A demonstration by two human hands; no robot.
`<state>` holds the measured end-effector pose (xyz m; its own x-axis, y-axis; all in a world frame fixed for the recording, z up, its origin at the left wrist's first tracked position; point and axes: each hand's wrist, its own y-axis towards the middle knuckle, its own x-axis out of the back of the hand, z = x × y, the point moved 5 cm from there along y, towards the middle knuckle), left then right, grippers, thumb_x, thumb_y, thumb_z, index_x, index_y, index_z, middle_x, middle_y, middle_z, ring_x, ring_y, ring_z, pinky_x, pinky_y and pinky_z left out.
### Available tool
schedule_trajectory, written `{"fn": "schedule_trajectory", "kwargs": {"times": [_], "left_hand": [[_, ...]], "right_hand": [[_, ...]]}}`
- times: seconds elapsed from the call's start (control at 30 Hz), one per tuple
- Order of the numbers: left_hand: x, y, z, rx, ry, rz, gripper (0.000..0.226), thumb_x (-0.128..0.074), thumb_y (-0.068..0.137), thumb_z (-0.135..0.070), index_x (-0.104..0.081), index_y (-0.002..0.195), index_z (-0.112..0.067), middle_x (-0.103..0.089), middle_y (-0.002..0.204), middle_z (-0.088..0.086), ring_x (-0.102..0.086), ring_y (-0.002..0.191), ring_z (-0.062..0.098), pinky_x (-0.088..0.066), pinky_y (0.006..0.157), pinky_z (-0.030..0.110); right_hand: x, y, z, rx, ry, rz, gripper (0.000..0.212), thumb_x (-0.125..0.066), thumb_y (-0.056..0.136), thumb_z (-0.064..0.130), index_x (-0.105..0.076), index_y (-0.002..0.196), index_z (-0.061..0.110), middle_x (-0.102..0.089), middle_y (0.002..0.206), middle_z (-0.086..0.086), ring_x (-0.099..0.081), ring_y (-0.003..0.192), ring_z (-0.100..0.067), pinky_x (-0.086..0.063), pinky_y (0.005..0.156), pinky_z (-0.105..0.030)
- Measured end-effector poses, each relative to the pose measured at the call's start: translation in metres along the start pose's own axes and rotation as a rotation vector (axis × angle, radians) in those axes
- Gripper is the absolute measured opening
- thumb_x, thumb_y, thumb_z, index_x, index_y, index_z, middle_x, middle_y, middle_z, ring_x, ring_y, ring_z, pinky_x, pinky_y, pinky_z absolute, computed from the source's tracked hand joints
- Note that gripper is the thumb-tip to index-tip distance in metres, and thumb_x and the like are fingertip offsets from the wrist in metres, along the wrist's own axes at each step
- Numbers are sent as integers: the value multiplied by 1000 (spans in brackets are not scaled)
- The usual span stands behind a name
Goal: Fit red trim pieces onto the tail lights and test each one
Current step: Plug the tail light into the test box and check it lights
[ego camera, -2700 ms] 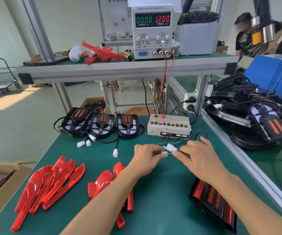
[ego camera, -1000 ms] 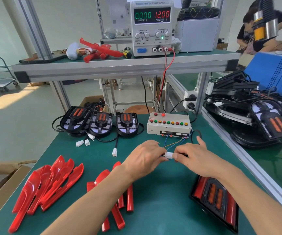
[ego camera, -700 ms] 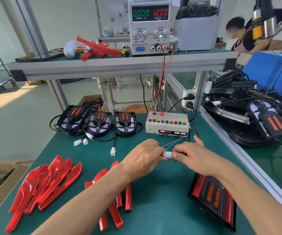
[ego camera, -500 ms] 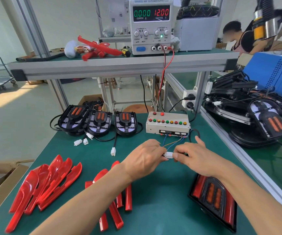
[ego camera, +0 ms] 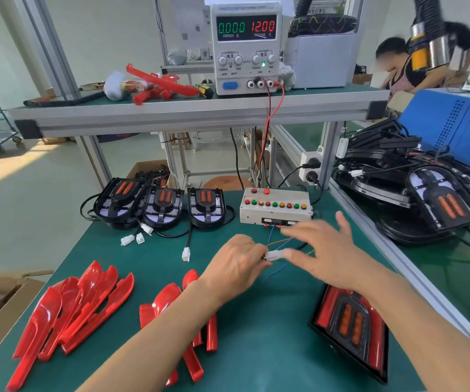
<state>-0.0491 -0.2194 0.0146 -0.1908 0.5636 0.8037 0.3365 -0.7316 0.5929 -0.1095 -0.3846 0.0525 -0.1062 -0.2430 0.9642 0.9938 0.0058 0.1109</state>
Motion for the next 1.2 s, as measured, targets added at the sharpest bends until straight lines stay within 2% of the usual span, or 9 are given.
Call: {"fn": "schedule_trajectory", "kwargs": {"times": [0.13, 0.23, 0.33, 0.57, 0.67, 0.83, 1.0, 1.07, 1.2], "left_hand": [[0, -7, 9, 48, 61, 58, 19, -76, 88, -21, -66, 84, -5, -60, 66, 6, -54, 62, 30, -51, 70, 41], [-4, -12, 10, 96, 43, 91, 19, -71, 90, -27, -66, 91, -9, -64, 73, 5, -60, 70, 29, -50, 89, 42], [-10, -15, 1, 73, 41, 127, 19, -68, 89, -29, -63, 85, -11, -63, 71, 4, -58, 67, 29, -52, 82, 41], [-23, -21, -17, -8, 135, 238, 20, -75, 78, -26, -59, 74, -17, -57, 63, -4, -56, 60, 23, -56, 76, 34], [-28, -23, -22, -51, 193, 297, 24, -81, 72, -29, -58, 72, -21, -56, 61, -7, -57, 62, 18, -56, 84, 32], [-30, -26, -20, -19, 229, 325, 21, -76, 80, -33, -59, 79, -21, -61, 68, -7, -62, 73, 19, -53, 96, 36], [-32, -29, -10, 66, 158, 374, 39, -52, 93, -54, -66, 106, -20, -66, 97, -4, -59, 101, 19, -29, 117, 35], [-22, -23, -9, 103, 17, 273, 50, -50, 92, -61, -70, 112, -19, -69, 99, -5, -60, 100, 16, -34, 110, 32], [-7, 6, 12, 342, -183, 35, 40, -45, 102, -44, -73, 104, -14, -72, 96, -2, -64, 96, 22, -46, 87, 34]], "right_hand": [[41, -62, -43, -222, 336, -528, 41, -57, 97, 45, -65, 132, 27, -61, 130, 7, -55, 118, -11, -36, 107, -37], [10, -129, -87, -717, 405, -407, 54, -45, 90, 65, -69, 96, 17, -75, 87, -4, -67, 81, -29, -50, 86, -42], [-34, -170, -93, -933, 545, -121, 57, -54, 92, 59, -70, 82, 4, -73, 61, -7, -73, 58, -32, -60, 78, -52], [-63, -155, -67, -867, 814, -74, 40, -66, 90, 54, -71, 79, 15, -74, 72, 2, -72, 59, -8, -55, 54, -23], [-73, -142, -58, -876, 931, -57, 39, -69, 95, 41, -70, 84, 3, -75, 66, -9, -73, 56, -20, -60, 53, -33], [-80, -135, -50, -926, 1022, -122, 37, -68, 96, 38, -65, 91, 2, -67, 50, -10, -60, 42, -28, -45, 42, -28], [-90, -142, -45, -952, 986, -314, 29, -62, 97, 36, -62, 108, 9, -64, 52, -9, -60, 45, -24, -48, 47, -31], [-87, -147, -37, -952, 926, -408, 27, -64, 95, 39, -58, 109, 16, -72, 70, -2, -68, 59, -29, -57, 62, -41], [-84, -148, -27, -956, 872, -515, 25, -67, 94, 38, -54, 109, 24, -70, 81, 10, -71, 55, -29, -58, 59, -42]]}}
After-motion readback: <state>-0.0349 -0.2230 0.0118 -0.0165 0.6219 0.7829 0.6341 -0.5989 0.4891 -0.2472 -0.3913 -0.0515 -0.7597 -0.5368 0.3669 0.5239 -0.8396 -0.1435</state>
